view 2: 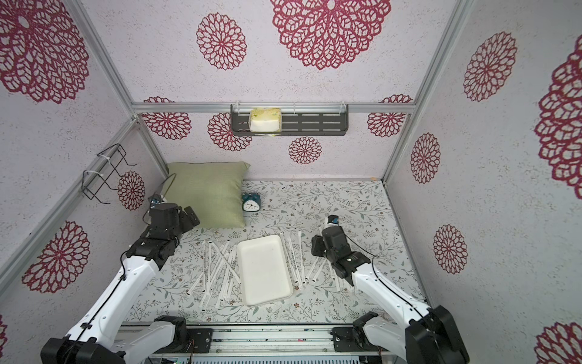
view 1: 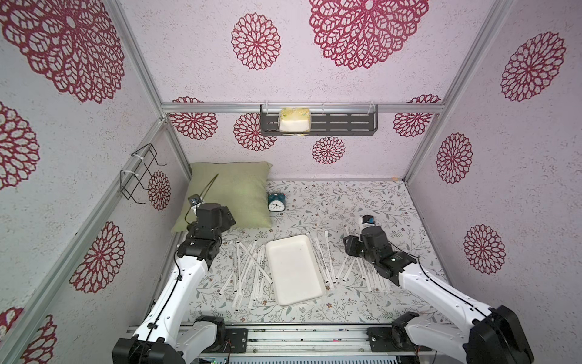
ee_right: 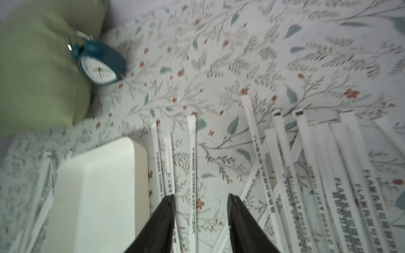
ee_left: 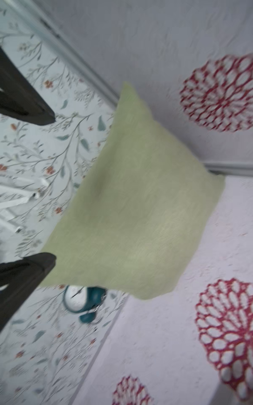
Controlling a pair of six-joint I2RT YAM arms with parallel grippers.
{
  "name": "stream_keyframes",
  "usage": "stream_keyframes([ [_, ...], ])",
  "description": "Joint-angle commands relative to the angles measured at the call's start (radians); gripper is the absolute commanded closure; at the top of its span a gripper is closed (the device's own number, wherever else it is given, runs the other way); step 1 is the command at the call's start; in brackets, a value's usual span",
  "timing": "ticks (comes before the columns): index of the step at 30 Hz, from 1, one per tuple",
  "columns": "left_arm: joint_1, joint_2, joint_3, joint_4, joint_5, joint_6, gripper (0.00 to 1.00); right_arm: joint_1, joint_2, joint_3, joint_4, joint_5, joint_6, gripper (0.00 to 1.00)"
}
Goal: Put the straws into the storage box
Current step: Pick up the straw from the center of the board.
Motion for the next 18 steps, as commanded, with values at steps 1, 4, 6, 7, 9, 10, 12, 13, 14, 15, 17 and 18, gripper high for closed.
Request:
stream_keyframes([
  [1,-0.138,0.019,0.014,-0.138,0.039,-0.085,0.02,0.052,0.137,0.082,-0.094,0.064,0.039,0.57],
  [4,-0.24,0.042,-0.022,-0.099,0.051,-0.152,0.01,0.061,0.238,0.117,-0.028,0.032,0.011,0.68],
  [6,-0.287,0.061,-0.043,-0.065,0.083,-0.181,0.03,0.06,0.289,0.141,-0.003,0.014,-0.006,0.69],
  [7,-0.306,0.076,-0.05,-0.056,0.099,-0.196,0.04,0.06,0.32,0.158,-0.001,0.003,-0.018,0.69],
  [9,-0.337,0.1,-0.068,-0.037,0.121,-0.214,0.07,0.06,0.372,0.185,-0.014,0.004,-0.029,0.68],
  [10,-0.35,0.11,-0.074,-0.028,0.132,-0.222,0.08,0.06,0.391,0.19,-0.012,0.005,-0.033,0.68],
  [12,-0.364,0.122,-0.086,-0.01,0.155,-0.235,0.08,0.06,0.419,0.191,-0.003,0.006,-0.037,0.67],
  [13,-0.369,0.127,-0.09,0.001,0.168,-0.241,0.09,0.06,0.437,0.193,-0.003,0.006,-0.037,0.67],
  [14,-0.372,0.13,-0.095,0.011,0.181,-0.246,0.1,0.06,0.453,0.196,-0.001,0.006,-0.038,0.67],
  [15,-0.373,0.131,-0.099,0.019,0.191,-0.25,0.1,0.06,0.464,0.196,0.003,0.002,-0.039,0.68],
  [17,-0.373,0.128,-0.118,0.042,0.211,-0.258,0.12,0.06,0.484,0.193,0.012,0.005,-0.037,0.71],
  [18,-0.376,0.124,-0.127,0.05,0.22,-0.263,0.13,0.06,0.492,0.193,0.011,0.007,-0.035,0.74],
])
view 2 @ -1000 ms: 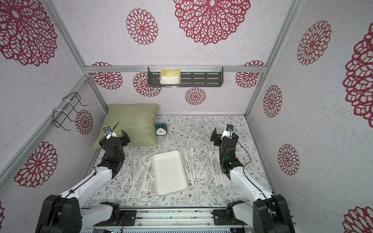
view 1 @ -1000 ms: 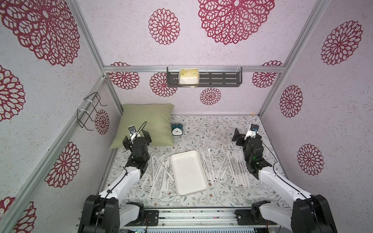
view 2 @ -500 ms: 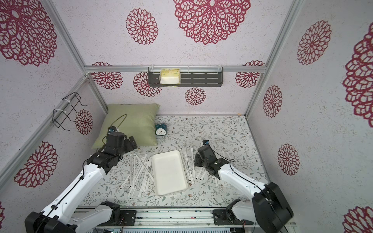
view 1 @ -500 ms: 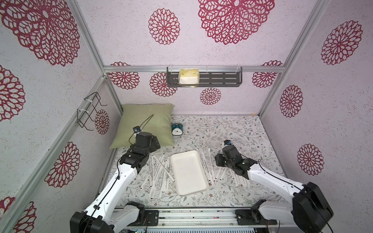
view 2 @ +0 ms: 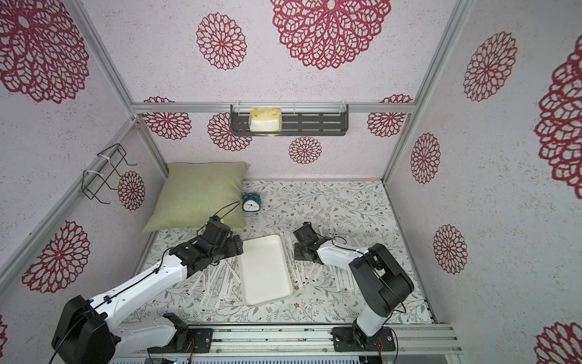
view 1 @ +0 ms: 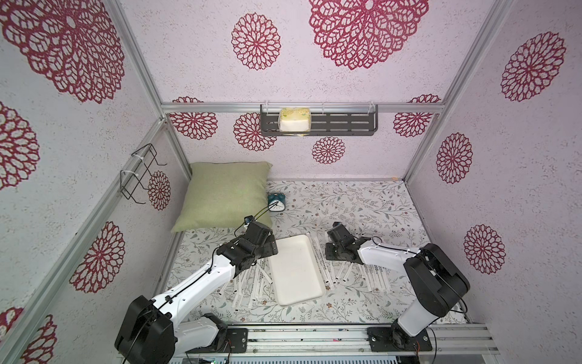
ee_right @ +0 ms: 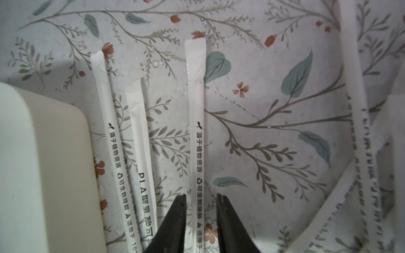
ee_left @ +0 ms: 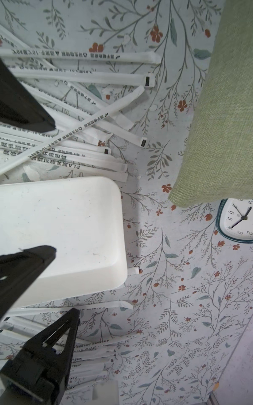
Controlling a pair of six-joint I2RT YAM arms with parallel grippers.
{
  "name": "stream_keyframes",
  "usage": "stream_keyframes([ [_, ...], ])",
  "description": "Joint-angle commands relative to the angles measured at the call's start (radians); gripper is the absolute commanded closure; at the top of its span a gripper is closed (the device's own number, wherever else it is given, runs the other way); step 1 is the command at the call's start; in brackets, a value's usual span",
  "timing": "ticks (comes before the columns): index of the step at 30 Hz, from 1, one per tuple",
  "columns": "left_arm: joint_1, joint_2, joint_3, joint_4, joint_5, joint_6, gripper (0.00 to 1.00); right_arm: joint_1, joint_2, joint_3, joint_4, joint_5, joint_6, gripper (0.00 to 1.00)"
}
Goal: Put the straws into the storage box
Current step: Pick up the straw from the center of the board, then place the straw in the storage box.
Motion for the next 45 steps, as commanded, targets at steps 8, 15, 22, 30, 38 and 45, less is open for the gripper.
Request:
stream_keyframes([
  [8,0.001,-0.048,-0.083,0.112,0.096,-0.091,0.19,0.034,-0.066,0.081,-0.084,0.089,-0.006,0.9],
  [15,0.001,-0.089,-0.139,0.16,0.14,-0.166,0.25,0.221,-0.113,0.324,-0.338,0.115,0.116,0.91],
  [22,-0.024,-0.05,-0.192,0.24,0.159,-0.21,0.3,0.384,0.019,0.356,-0.299,0.097,0.239,0.92],
  [30,-0.036,-0.049,-0.217,0.266,0.15,-0.205,0.29,0.364,0.096,0.274,-0.253,0.134,0.236,0.93],
  [38,-0.034,-0.074,-0.207,0.233,0.114,-0.17,0.28,0.304,0.118,0.232,-0.249,0.181,0.216,0.92],
  [45,-0.026,-0.09,-0.186,0.184,0.093,-0.146,0.28,0.298,0.134,0.234,-0.264,0.22,0.207,0.89],
])
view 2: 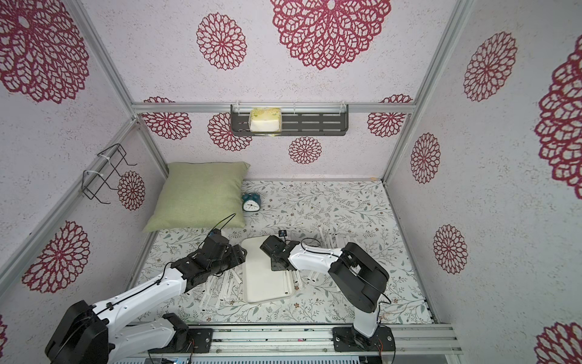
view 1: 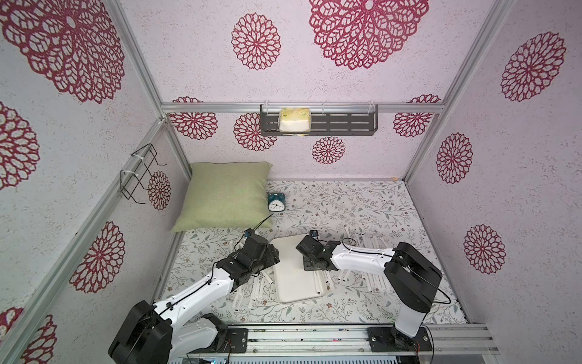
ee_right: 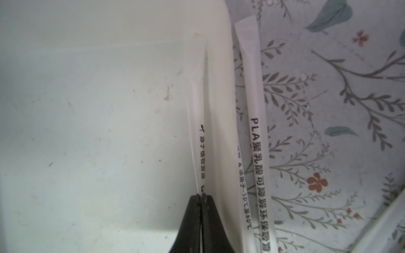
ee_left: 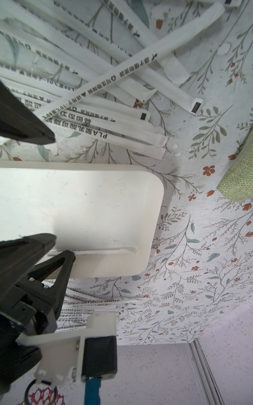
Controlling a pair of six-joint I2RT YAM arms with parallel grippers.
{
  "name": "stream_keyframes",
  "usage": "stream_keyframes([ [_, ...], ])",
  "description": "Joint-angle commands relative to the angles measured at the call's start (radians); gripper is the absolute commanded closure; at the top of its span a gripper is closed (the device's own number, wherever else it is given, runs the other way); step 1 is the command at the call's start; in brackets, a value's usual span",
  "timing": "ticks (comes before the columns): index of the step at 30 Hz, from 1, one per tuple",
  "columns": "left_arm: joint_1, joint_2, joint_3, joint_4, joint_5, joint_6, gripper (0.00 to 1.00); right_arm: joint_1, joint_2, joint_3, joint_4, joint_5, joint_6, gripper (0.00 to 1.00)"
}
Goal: Put the straws into the storage box
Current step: Place the straw in the storage box, then pick up the straw from the center of the board.
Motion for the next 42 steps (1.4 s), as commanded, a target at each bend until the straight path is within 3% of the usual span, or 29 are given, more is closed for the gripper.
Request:
stream_keyframes([
  [1,0.005,-0.026,0.029,-0.05,-0.035,0.029,0.28,-0.006,0.01,0.001,-0.025,0.064,-0.007,0.88],
  [5,0.033,-0.058,0.04,-0.108,-0.053,0.043,0.29,-0.006,0.011,0.001,-0.023,0.074,-0.009,0.84],
  [9,0.089,-0.099,0.067,-0.209,-0.052,0.067,0.35,-0.004,-0.008,0.032,-0.048,0.046,-0.008,0.74],
  [13,0.203,-0.142,0.119,-0.385,-0.031,0.079,0.46,-0.005,-0.11,0.073,-0.095,0.035,-0.007,0.65],
  [16,0.244,-0.162,0.12,-0.422,0.024,0.062,0.47,-0.006,-0.182,0.086,-0.12,0.035,-0.012,0.62],
  [22,0.202,-0.094,0.055,-0.329,0.079,-0.036,0.59,-0.011,-0.271,-0.022,0.016,0.02,0.036,0.63],
  [32,0.201,0.087,0.068,-0.238,0.014,0.012,0.53,-0.025,-0.29,-0.099,0.066,-0.019,0.023,0.66],
  [42,0.221,0.226,0.11,-0.167,0.018,0.06,0.62,-0.039,-0.305,-0.154,0.081,-0.027,0.022,0.67],
])
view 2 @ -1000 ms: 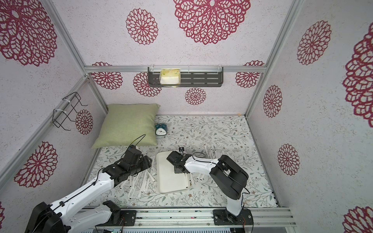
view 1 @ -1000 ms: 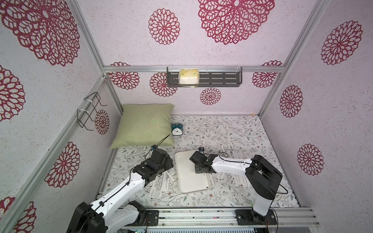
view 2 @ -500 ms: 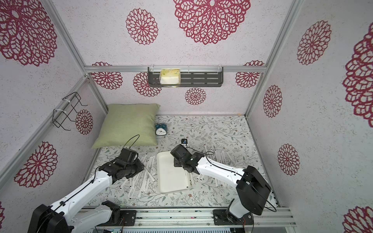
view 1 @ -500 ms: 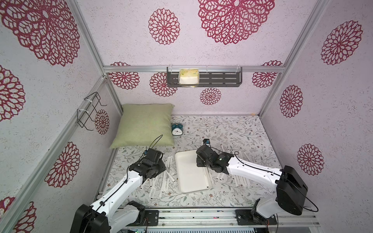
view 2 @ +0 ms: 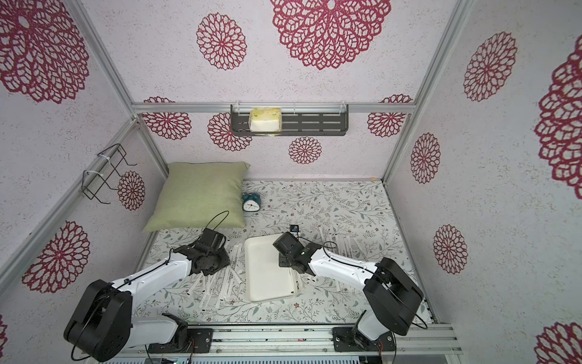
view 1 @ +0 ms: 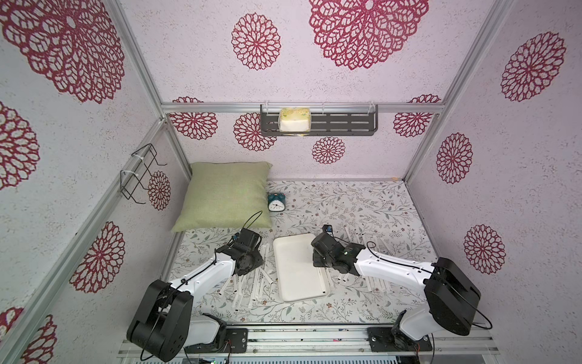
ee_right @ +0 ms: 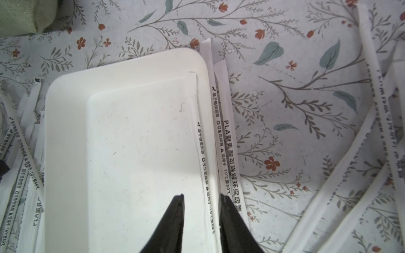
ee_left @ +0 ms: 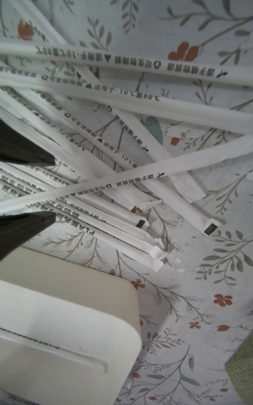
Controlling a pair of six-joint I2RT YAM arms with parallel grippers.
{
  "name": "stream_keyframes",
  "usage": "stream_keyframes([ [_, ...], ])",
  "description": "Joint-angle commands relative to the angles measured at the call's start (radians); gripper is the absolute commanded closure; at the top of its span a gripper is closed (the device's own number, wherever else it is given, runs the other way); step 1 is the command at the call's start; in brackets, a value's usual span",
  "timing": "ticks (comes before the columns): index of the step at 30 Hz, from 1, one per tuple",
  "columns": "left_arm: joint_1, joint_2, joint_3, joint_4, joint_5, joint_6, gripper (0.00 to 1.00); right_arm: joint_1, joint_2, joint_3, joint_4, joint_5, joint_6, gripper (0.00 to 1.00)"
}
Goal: Put the straws into the storage box
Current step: Pick up the straw from the center of the board.
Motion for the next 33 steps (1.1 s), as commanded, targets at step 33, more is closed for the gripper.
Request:
stream_keyframes([
  [33,0.042,0.112,0.054,0.06,0.028,0.081,0.85,-0.007,-0.042,-0.042,0.055,0.03,0.003,0.7],
])
